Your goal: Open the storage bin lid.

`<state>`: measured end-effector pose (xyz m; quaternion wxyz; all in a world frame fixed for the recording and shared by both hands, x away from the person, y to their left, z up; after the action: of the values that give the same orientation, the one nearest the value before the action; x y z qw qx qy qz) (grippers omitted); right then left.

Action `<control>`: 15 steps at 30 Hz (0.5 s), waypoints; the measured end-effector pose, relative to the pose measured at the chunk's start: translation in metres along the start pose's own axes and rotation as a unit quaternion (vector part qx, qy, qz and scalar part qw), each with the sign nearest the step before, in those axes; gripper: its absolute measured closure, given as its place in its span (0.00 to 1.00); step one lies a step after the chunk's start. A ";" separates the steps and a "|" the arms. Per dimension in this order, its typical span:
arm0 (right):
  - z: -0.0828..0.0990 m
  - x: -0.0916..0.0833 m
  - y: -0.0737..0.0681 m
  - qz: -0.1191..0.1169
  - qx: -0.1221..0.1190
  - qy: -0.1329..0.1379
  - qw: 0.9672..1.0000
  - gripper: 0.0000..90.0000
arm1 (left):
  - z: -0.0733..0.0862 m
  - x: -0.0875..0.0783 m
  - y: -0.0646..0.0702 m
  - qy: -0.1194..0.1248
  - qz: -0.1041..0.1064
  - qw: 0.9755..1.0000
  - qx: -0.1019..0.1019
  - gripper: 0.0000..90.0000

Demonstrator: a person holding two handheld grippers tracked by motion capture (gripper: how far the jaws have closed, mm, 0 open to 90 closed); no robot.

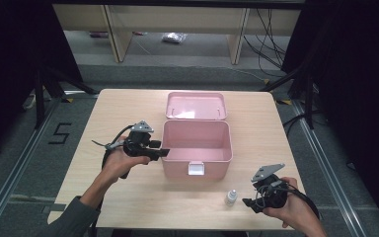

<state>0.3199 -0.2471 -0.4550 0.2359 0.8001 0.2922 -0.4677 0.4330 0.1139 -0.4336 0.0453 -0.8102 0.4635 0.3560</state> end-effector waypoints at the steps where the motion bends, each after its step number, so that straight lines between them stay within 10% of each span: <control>1: -0.001 0.000 -0.001 -0.003 -0.011 0.002 1.000 0.39 | 0.000 0.000 0.000 0.000 0.000 1.000 -0.001 0.57; 15: -0.015 0.009 -0.017 -0.011 -0.055 0.001 0.998 0.39 | 0.000 0.000 0.001 0.001 -0.005 1.000 -0.005 0.57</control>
<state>0.3209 -0.2224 -0.4584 0.2744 0.7832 0.3268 -0.4523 0.4323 0.1132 -0.4337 0.0423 -0.8132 0.4578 0.3570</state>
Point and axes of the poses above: each handheld gripper's, and its own axes: x roughly forward along the jaws, z roughly out of its underside, y roughly to its right, the point moved 3 cm from there along x, roughly forward along the jaws, and after that the axes turned 7 degrees about z, right-handed, at the moved point
